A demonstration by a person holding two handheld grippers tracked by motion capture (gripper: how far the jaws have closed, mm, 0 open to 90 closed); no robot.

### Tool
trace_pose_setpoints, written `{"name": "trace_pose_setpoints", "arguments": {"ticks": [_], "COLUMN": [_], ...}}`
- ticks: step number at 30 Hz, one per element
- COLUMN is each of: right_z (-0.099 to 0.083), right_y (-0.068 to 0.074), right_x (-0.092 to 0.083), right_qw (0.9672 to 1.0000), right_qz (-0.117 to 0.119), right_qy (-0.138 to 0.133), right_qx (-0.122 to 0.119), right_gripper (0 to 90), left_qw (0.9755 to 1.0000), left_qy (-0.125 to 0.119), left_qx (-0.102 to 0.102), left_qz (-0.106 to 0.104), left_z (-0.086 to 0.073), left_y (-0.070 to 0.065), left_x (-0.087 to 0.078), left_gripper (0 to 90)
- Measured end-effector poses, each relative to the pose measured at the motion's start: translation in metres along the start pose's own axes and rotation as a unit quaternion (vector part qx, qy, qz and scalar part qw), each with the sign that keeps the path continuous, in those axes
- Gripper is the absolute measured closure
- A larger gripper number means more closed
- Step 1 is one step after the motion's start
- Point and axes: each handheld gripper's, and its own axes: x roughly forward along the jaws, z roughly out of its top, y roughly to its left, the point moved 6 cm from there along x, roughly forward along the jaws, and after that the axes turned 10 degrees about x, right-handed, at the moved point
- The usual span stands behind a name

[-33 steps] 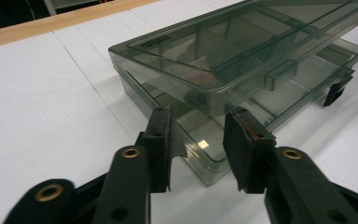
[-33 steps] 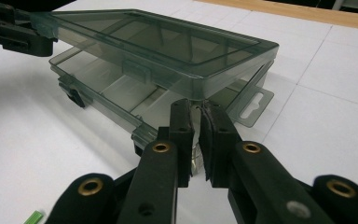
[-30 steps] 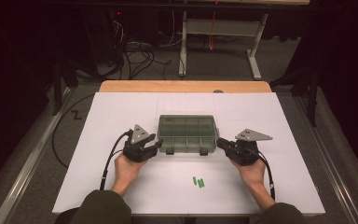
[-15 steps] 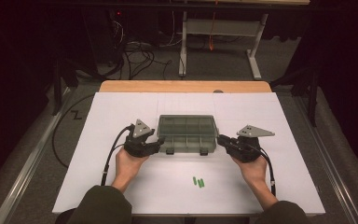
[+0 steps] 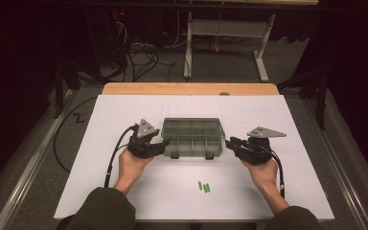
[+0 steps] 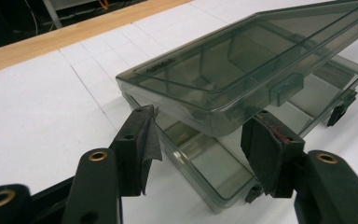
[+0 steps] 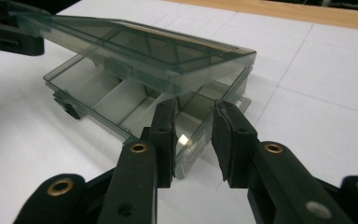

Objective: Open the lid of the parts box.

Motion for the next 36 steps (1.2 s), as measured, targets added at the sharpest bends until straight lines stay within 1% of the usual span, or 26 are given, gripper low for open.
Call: {"name": "trace_pose_setpoints", "arguments": {"ticks": [4, 6, 7, 9, 10, 13, 14, 15, 16, 18, 21, 24, 26, 28, 30, 31, 32, 36], "right_z": [0.001, 0.002, 0.003, 0.006, 0.006, 0.009, 0.01, 0.011, 0.011, 0.012, 0.014, 0.016, 0.016, 0.015, 0.017, 0.019, 0.019, 0.022], "right_y": [-0.003, -0.005, -0.005, -0.006, -0.006, -0.008, -0.008, -0.009, -0.009, -0.009, -0.008, -0.007, -0.007, -0.008, -0.008, -0.007, -0.007, -0.005], "right_x": [0.003, 0.005, 0.006, 0.009, 0.01, 0.014, 0.016, 0.018, 0.018, 0.022, 0.027, 0.031, 0.034, 0.037, 0.039, 0.041, 0.041, 0.045], "right_qw": [0.9997, 0.9993, 0.9991, 0.9986, 0.9982, 0.9972, 0.9967, 0.9958, 0.9958, 0.9946, 0.993, 0.9918, 0.9908, 0.9891, 0.9884, 0.988, 0.988, 0.9861], "right_qz": [-0.01, -0.013, -0.014, -0.021, -0.024, -0.031, -0.033, -0.038, -0.038, -0.042, -0.046, -0.049, -0.053, -0.056, -0.056, -0.058, -0.058, -0.064], "right_qy": [0.018, 0.027, 0.032, 0.041, 0.047, 0.06, 0.066, 0.074, 0.074, 0.086, 0.099, 0.106, 0.112, 0.123, 0.126, 0.129, 0.129, 0.14], "right_qx": [0.012, 0.02, 0.024, 0.027, 0.028, 0.033, 0.035, 0.04, 0.04, 0.04, 0.045, 0.051, 0.055, 0.059, 0.063, 0.062, 0.062, 0.063], "right_gripper": [71.1, 70.3, 70.3, 70.2, 70.2, 69.9, 69.9, 69.8, 69.8, 69.8, 69.8, 69.8, 69.8, 69.5, 69.5, 69.5, 69.5, 69.5], "left_qw": [1.0, 1.0, 1.0, 1.0, 1.0, 1.0, 0.9999, 1.0, 1.0, 0.9999, 0.9999, 0.9998, 0.9998, 0.9998, 0.9998, 0.9998, 0.9998, 0.9997], "left_qy": [-0.004, -0.001, -0.003, -0.002, -0.005, -0.004, -0.007, -0.005, -0.006, -0.008, -0.005, -0.008, -0.008, -0.008, -0.009, -0.006, -0.008, -0.008], "left_qx": [-0.002, 0.001, -0.002, -0.001, -0.005, -0.005, -0.008, -0.006, -0.006, -0.01, -0.01, -0.016, -0.017, -0.018, -0.019, -0.017, -0.02, -0.025], "left_qz": [-0.001, -0.002, -0.001, -0.002, -0.002, -0.003, -0.002, -0.003, -0.003, -0.002, -0.002, -0.002, -0.002, -0.001, -0.001, -0.002, -0.001, -0.001], "left_z": [0.004, 0.005, 0.005, 0.007, 0.008, 0.011, 0.012, 0.013, 0.014, 0.015, 0.016, 0.019, 0.02, 0.021, 0.022, 0.022, 0.023, 0.025], "left_y": [-0.001, -0.001, -0.001, -0.001, -0.001, -0.001, -0.001, -0.001, -0.001, -0.001, 0.0, 0.0, 0.0, 0.001, 0.001, 0.001, 0.001, 0.002], "left_x": [0.001, 0.001, 0.001, 0.001, 0.002, 0.002, 0.002, 0.002, 0.002, 0.002, 0.002, 0.003, 0.003, 0.004, 0.004, 0.004, 0.005, 0.006], "left_gripper": [44.6, 44.5, 44.4, 44.3, 44.2, 43.9, 43.7, 43.5, 43.5, 43.2, 43.0, 42.8, 42.7, 42.5, 42.5, 42.5, 42.5, 42.3]}}
